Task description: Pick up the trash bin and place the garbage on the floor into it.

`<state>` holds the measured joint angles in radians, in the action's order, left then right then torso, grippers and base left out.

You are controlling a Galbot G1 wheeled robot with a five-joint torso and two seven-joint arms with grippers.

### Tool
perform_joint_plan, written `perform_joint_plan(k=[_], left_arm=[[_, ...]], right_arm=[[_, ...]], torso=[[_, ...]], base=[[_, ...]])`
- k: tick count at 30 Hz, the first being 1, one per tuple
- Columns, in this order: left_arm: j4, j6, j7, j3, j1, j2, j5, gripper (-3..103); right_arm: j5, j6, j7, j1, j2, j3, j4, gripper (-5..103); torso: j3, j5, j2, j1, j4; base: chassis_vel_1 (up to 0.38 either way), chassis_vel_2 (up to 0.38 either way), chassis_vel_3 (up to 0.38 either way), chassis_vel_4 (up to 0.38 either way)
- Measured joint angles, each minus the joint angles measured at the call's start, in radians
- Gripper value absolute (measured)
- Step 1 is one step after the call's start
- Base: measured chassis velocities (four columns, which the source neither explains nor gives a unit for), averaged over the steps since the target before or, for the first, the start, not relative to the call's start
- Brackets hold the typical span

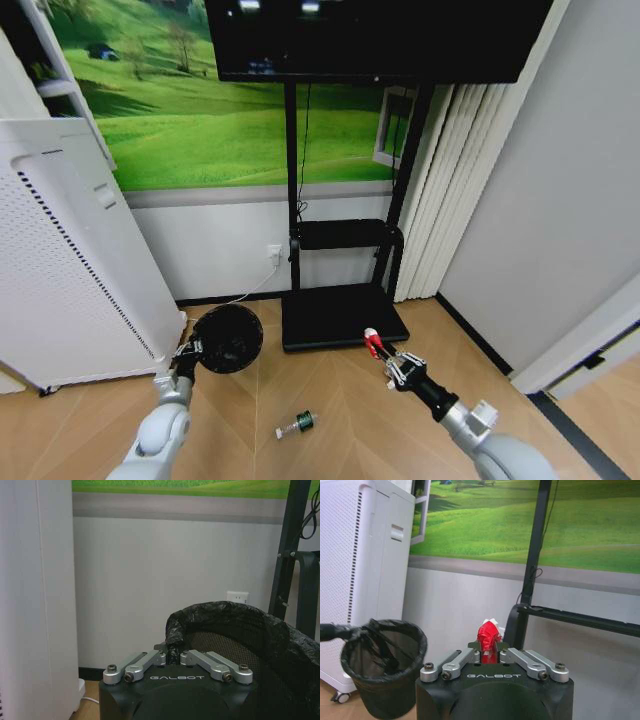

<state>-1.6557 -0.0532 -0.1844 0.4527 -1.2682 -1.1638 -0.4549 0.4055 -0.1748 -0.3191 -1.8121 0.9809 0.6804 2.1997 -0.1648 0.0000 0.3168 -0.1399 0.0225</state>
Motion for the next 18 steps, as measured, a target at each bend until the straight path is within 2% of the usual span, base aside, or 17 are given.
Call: perform_joint_plan(k=[12,18], left_arm=[[0.084,-0.013,0.019,-0.102,0.072,-0.049,0.017,7],[0.143,-0.026,0.032,-0.167,0.116,-0.106,0.041,7]], right_arm=[[0.016,0.004,-0.021,0.082,-0.038,-0.118,-0.005,13],[0.016,-0.017,-0.061,0.126,-0.050,-0.191,-0.049,13]], torso=[[0.000,0.0000,0.000,0.000,0.0000],[0.000,0.0001,0.000,0.000,0.0000]], base=[[0.000,0.000,0.000,0.000],[0.000,0.000,0.000,0.000]])
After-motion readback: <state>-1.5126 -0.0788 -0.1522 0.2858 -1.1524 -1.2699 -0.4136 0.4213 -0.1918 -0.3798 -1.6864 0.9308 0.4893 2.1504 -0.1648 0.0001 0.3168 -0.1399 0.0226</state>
